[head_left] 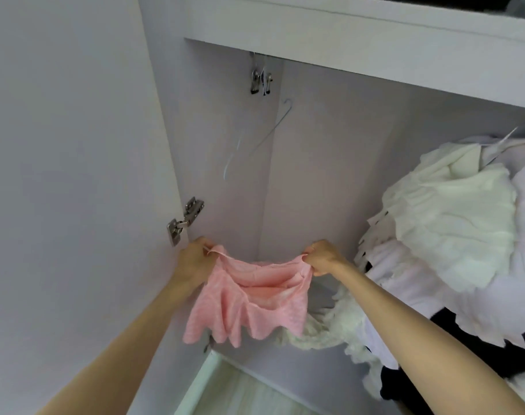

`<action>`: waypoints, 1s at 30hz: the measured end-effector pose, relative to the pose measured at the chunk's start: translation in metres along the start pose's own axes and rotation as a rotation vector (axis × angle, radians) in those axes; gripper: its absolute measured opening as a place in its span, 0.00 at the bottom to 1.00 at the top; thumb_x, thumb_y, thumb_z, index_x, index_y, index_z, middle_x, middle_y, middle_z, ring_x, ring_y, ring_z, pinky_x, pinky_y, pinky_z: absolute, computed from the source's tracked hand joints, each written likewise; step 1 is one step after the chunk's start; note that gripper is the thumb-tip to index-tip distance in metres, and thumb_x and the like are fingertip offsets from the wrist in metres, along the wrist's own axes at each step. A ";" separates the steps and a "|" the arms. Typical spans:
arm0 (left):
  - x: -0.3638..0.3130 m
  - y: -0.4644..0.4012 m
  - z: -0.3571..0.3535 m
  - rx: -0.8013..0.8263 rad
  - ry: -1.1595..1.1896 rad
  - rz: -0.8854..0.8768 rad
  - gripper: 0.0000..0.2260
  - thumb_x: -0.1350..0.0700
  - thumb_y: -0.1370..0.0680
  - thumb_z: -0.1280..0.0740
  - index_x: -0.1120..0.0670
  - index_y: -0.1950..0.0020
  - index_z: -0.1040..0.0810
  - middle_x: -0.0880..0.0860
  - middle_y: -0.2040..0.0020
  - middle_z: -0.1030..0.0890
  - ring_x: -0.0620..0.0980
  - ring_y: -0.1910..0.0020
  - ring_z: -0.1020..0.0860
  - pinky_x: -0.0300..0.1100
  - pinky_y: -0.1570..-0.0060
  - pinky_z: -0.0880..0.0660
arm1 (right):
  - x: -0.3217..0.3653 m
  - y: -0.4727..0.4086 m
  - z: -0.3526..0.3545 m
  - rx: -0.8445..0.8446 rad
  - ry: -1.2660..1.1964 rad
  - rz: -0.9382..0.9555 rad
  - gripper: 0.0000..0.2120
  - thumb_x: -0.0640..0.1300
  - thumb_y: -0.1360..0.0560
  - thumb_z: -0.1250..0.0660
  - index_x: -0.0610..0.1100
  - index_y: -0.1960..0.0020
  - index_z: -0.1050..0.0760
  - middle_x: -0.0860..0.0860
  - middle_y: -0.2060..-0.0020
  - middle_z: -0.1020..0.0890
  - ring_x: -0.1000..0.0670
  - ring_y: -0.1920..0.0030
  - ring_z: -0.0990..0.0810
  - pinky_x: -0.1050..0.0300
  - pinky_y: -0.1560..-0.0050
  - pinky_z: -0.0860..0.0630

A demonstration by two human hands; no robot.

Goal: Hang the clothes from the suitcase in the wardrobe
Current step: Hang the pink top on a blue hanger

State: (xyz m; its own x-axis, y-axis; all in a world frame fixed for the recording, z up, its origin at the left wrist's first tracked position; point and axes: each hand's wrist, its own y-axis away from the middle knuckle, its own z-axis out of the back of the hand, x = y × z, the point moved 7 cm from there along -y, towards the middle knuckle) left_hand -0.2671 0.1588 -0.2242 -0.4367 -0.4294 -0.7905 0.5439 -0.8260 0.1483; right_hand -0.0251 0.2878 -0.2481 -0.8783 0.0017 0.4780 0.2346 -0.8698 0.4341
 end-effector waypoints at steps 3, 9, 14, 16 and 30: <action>-0.004 -0.016 0.009 0.025 0.207 0.050 0.07 0.61 0.24 0.36 0.53 0.62 0.26 0.52 0.64 0.24 0.55 0.57 0.22 0.49 0.53 0.24 | 0.042 -0.009 -0.003 0.086 -0.173 0.030 0.10 0.42 0.23 0.37 0.37 0.48 0.23 0.45 0.58 0.22 0.45 0.56 0.21 0.56 0.59 0.22; -0.024 -0.033 0.019 0.049 0.202 -0.009 0.11 0.62 0.24 0.38 0.51 0.64 0.30 0.49 0.68 0.28 0.50 0.61 0.28 0.46 0.58 0.30 | 0.156 -0.024 0.025 0.054 -0.785 0.200 0.09 0.44 0.20 0.41 0.41 0.44 0.30 0.44 0.55 0.25 0.51 0.61 0.26 0.55 0.54 0.24; -0.031 -0.037 0.023 0.125 0.119 -0.059 0.09 0.62 0.23 0.39 0.51 0.62 0.29 0.48 0.64 0.27 0.52 0.56 0.24 0.50 0.48 0.23 | 0.217 -0.037 0.044 0.093 -0.987 0.226 0.25 0.49 0.21 0.38 0.38 0.29 0.38 0.44 0.35 0.30 0.48 0.34 0.31 0.54 0.32 0.34; -0.031 -0.038 0.024 0.145 0.085 -0.071 0.08 0.61 0.23 0.39 0.51 0.60 0.28 0.48 0.64 0.26 0.53 0.54 0.22 0.52 0.47 0.23 | 0.229 -0.043 0.048 0.097 -0.968 0.234 0.29 0.52 0.22 0.37 0.39 0.28 0.40 0.45 0.32 0.33 0.48 0.32 0.33 0.55 0.31 0.36; -0.023 -0.038 0.024 0.211 0.123 -0.076 0.07 0.61 0.24 0.39 0.50 0.60 0.26 0.52 0.59 0.22 0.57 0.50 0.21 0.56 0.48 0.23 | 0.241 -0.031 0.076 -0.021 -1.405 0.203 0.13 0.37 0.19 0.50 0.42 0.56 0.30 0.47 0.67 0.34 0.52 0.72 0.38 0.65 0.78 0.36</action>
State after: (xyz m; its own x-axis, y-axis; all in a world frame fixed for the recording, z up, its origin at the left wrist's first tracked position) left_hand -0.2948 0.1918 -0.1972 -0.3727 -0.3264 -0.8686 0.3453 -0.9176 0.1967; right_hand -0.2122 0.3524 -0.0885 0.3103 0.3486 0.8844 0.2873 -0.9212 0.2622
